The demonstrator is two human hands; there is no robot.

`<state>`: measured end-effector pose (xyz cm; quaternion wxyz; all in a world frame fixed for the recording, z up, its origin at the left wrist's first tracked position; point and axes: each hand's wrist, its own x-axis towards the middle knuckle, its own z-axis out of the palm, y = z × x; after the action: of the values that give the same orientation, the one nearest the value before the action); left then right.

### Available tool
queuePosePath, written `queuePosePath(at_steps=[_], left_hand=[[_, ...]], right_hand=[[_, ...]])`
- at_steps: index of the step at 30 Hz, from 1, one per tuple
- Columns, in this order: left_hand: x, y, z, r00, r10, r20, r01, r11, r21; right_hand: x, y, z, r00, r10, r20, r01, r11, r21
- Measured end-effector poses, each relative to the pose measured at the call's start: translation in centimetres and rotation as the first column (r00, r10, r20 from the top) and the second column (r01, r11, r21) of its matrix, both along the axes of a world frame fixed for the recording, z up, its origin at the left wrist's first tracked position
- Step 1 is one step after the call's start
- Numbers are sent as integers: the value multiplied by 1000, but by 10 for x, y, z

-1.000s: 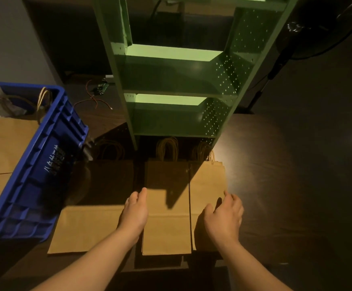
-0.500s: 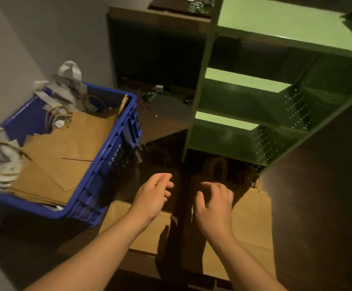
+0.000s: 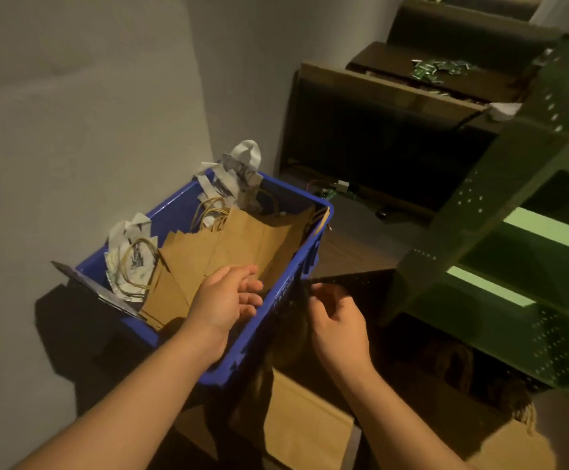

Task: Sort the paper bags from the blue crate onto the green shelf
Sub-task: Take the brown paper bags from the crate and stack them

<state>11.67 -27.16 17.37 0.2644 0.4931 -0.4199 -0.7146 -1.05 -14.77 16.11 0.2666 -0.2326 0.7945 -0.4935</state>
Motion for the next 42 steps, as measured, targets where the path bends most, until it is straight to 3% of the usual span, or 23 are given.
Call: queuePosePath(at_steps=[3,11,15,18,21,23,27,32,35,40,42], left_hand=[[13,-33,-15,994,103,47,-107,990,96],[22,-91,-51,942,151,300,-245,920,307],[14,-103,-69,813,259,521,-417,884,210],[6,-98,-54,720,233,654,-353,934,57],[5,-101,-61,691,210,692,-281,960,-12],[8,-103,-66,670,207,713,-246,968,-50],[16,-107,-75,652,207,729,-204,974,-94],[19,-106,-70,733,200,650,-196,977,-80],[18,-108,-66,698,183,692,-176,981,-82],[18,-124,-69,778,217,589,-277,961,13],[20,-133,-78,804,242,543,-303,953,22]], right_hand=[[4,-26,5,998,65,10,-64,998,-15],[14,-80,1,994,105,25,-104,993,-49],[13,-91,-7,999,32,-36,-32,999,-12],[3,-100,-11,987,-109,-121,109,994,-11],[-9,-112,-9,951,-307,-47,303,950,-72],[-18,-119,-12,938,-346,27,347,937,-43],[-33,-125,-21,965,-263,16,261,962,85],[-30,-132,-30,977,-185,-107,192,980,58],[-27,-132,-27,978,-143,-150,153,987,57],[-19,-126,-24,969,-161,-189,148,986,-79],[-16,-123,-23,974,-184,-135,167,977,-131]])
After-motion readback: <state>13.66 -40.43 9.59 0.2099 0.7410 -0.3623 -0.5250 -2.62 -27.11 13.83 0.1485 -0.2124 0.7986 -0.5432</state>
